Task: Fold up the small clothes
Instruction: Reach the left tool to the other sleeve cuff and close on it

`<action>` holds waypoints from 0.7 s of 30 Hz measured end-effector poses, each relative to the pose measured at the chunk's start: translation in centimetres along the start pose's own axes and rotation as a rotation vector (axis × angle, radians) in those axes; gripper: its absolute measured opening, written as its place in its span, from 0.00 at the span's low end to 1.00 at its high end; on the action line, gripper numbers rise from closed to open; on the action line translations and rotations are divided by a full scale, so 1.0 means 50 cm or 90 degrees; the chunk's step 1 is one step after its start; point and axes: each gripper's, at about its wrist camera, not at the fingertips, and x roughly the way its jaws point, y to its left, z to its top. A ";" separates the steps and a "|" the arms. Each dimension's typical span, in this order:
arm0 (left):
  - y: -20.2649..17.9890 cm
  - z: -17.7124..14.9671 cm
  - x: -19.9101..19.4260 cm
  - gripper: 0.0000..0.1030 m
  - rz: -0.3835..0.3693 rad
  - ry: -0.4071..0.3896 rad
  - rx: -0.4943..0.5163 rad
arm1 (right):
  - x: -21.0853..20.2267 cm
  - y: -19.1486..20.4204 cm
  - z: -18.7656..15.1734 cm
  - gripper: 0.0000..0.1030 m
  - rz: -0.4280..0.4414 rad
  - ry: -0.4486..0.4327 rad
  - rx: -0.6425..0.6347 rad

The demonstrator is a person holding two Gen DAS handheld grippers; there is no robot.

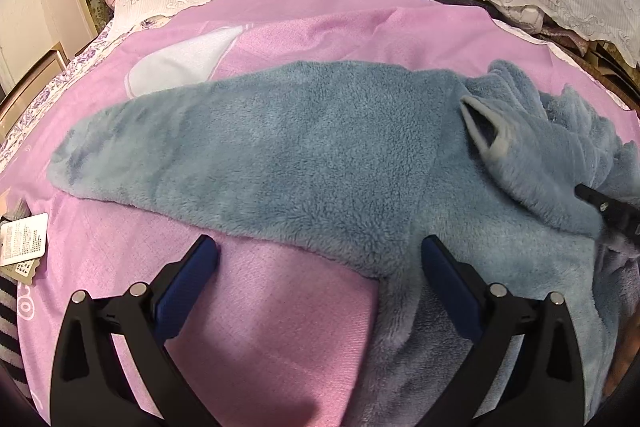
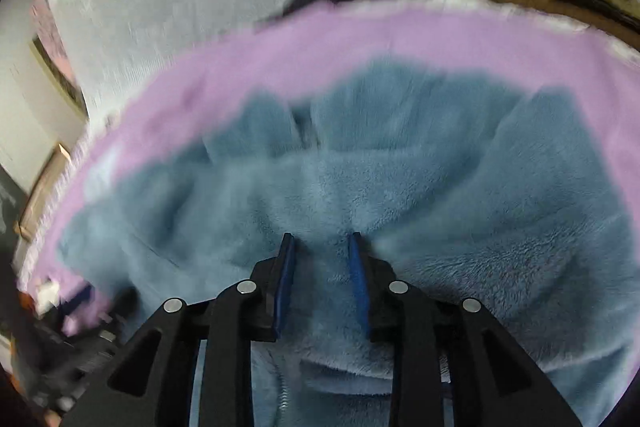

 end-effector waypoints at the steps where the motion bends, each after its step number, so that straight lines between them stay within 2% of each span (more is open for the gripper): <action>1: 0.000 0.001 0.000 0.96 -0.001 0.000 0.000 | -0.011 0.007 0.004 0.28 0.001 -0.006 -0.008; 4: 0.005 0.003 -0.001 0.96 -0.011 0.004 0.002 | -0.052 -0.004 0.016 0.27 0.046 -0.042 0.010; 6: 0.019 0.006 -0.006 0.96 -0.033 0.008 -0.007 | -0.097 -0.030 0.035 0.27 0.035 -0.091 0.030; 8: 0.044 0.009 -0.015 0.96 -0.054 0.008 -0.030 | -0.124 -0.069 0.047 0.27 0.009 -0.113 0.048; 10: 0.076 0.012 -0.023 0.96 -0.077 0.007 -0.062 | -0.118 -0.114 0.051 0.29 -0.012 -0.104 0.075; 11: 0.103 0.015 -0.025 0.96 -0.109 0.012 -0.090 | -0.095 -0.146 0.046 0.31 -0.023 -0.067 0.096; 13: 0.136 0.015 -0.028 0.96 -0.116 0.014 -0.122 | -0.041 -0.174 0.028 0.34 -0.015 0.003 0.098; 14: 0.160 0.013 -0.031 0.96 -0.103 0.011 -0.138 | -0.022 -0.184 0.016 0.34 -0.003 0.002 0.092; 16: 0.211 0.005 -0.039 0.96 -0.082 0.005 -0.170 | -0.036 -0.179 0.024 0.34 -0.008 -0.006 0.100; 18: 0.257 -0.006 -0.043 0.96 -0.089 0.007 -0.208 | -0.066 -0.177 0.022 0.39 0.012 -0.045 0.113; 21: 0.338 -0.021 -0.028 0.96 -0.116 0.020 -0.295 | -0.090 -0.166 0.020 0.40 0.034 -0.062 0.121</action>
